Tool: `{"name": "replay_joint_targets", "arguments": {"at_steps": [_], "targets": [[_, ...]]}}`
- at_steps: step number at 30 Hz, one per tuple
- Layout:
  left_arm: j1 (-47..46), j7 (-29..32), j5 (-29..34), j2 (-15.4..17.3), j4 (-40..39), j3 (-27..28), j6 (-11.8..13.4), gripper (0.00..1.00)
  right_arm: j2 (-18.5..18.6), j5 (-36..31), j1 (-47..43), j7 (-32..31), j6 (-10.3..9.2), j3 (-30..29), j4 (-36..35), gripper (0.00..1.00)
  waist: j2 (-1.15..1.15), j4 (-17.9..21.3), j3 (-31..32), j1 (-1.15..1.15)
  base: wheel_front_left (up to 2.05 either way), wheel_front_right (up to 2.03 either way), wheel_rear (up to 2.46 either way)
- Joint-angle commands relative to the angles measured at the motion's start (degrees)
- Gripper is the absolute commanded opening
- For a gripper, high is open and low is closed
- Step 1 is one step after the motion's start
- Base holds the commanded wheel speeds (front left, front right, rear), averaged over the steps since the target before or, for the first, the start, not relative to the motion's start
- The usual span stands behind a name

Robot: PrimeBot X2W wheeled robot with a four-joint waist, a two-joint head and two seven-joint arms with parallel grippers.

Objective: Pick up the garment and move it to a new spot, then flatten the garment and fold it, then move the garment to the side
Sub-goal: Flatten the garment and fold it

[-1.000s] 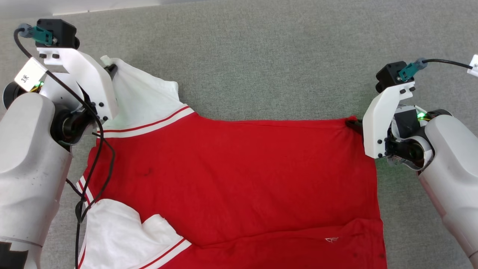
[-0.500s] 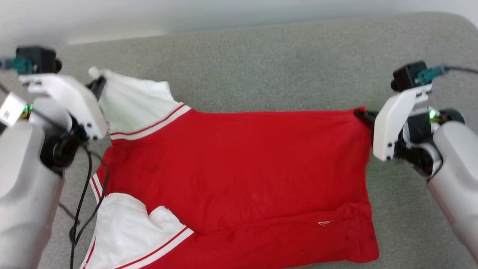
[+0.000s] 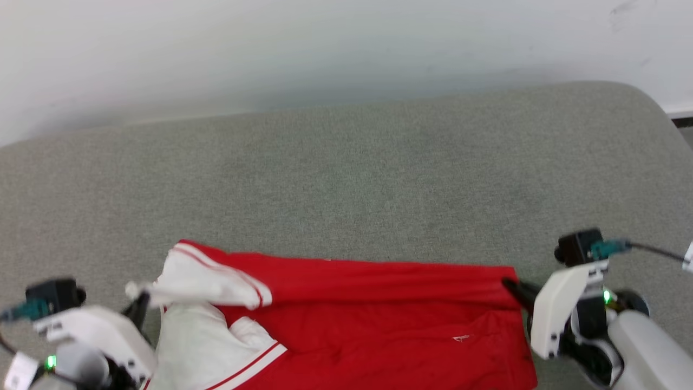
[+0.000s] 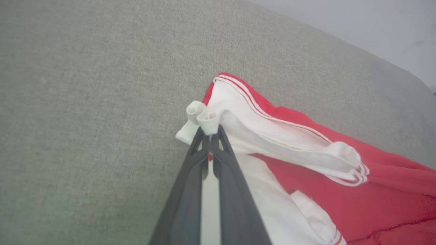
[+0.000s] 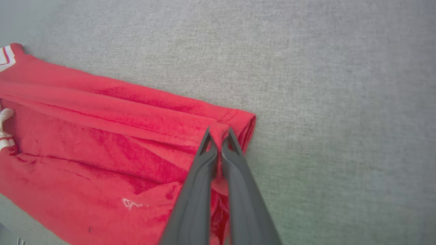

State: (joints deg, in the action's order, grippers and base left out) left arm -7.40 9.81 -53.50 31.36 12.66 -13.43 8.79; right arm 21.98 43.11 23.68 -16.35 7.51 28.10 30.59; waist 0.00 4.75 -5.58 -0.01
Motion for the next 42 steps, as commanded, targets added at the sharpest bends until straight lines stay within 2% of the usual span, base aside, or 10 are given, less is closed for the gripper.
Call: {"name": "replay_joint_targets", "arguments": {"at_steps": [1, 6, 10, 11, 12, 13, 14, 25, 35, 42], "targets": [[3.6, -0.6, -0.8, -0.4, -1.7, 0.8, 1.3, 0.00, -0.1, -0.9, -3.0, 0.0, -0.04, -0.9, -0.3, 0.00, 0.00, -0.2, 1.5, 0.01, 0.00, 0.00, 0.00], [14.3, -1.1, -3.0, -1.8, -6.6, 1.8, 4.5, 0.00, -1.2, -2.2, -10.5, -0.1, -0.04, -5.2, -1.5, 0.00, 0.00, -0.9, 2.8, 0.01, 0.00, 0.00, 0.00], [18.2, 0.5, -3.8, -3.0, -7.2, 0.0, 5.1, 0.00, -2.8, -3.7, -15.2, -0.7, -0.05, -8.5, -2.1, 0.00, 0.00, -1.3, 2.8, 0.01, 0.00, 0.00, 0.00], [18.1, 0.3, -3.8, -3.8, -6.5, -0.9, 4.6, 0.00, -4.0, -4.4, -16.9, -0.3, -0.04, -10.0, -2.8, 0.89, 0.00, -1.4, 2.7, 0.01, 0.00, 0.00, 0.00], [17.9, 0.6, -3.8, -4.4, -6.0, -1.5, 4.4, 0.14, -4.7, -4.8, -17.5, 0.0, -0.04, -10.7, -3.3, 1.00, 0.00, -1.4, 2.6, 0.01, 0.00, 0.00, 0.00], [17.3, 0.5, -3.8, -5.1, -5.7, -1.9, 4.2, 0.78, -5.4, -5.3, -18.2, 0.5, -0.04, -11.5, -3.9, 1.00, 0.00, -1.3, 2.6, 0.01, 0.00, 0.00, 0.00], [16.6, -0.1, -3.5, -5.5, -5.4, -2.1, 4.0, 1.00, -5.9, -5.9, -18.7, 1.1, -0.04, -12.3, -4.6, 1.00, 0.00, -1.3, 2.5, 0.01, 0.00, 0.00, 0.00], [11.3, -11.9, 1.6, -8.3, -7.0, -1.4, 2.3, 1.00, -9.7, -10.6, -24.1, 4.1, -0.03, -20.5, -15.4, 1.00, 0.00, -1.4, 4.2, 0.01, 0.00, 0.00, 0.00], [7.8, -20.2, 15.1, -7.5, -14.3, -6.2, 5.9, 1.00, -7.6, -13.8, -26.4, -12.5, -0.03, -30.8, -23.5, 1.00, 0.00, -2.7, 5.4, 0.01, 0.00, 0.00, 0.00], [7.2, -23.1, 23.2, -8.4, -18.6, -9.4, 9.5, 1.00, -7.5, -14.7, -24.8, -19.6, -0.03, -31.1, -25.3, 1.00, 0.00, -4.5, 4.1, 0.01, 0.00, 0.00, 0.00]]}}
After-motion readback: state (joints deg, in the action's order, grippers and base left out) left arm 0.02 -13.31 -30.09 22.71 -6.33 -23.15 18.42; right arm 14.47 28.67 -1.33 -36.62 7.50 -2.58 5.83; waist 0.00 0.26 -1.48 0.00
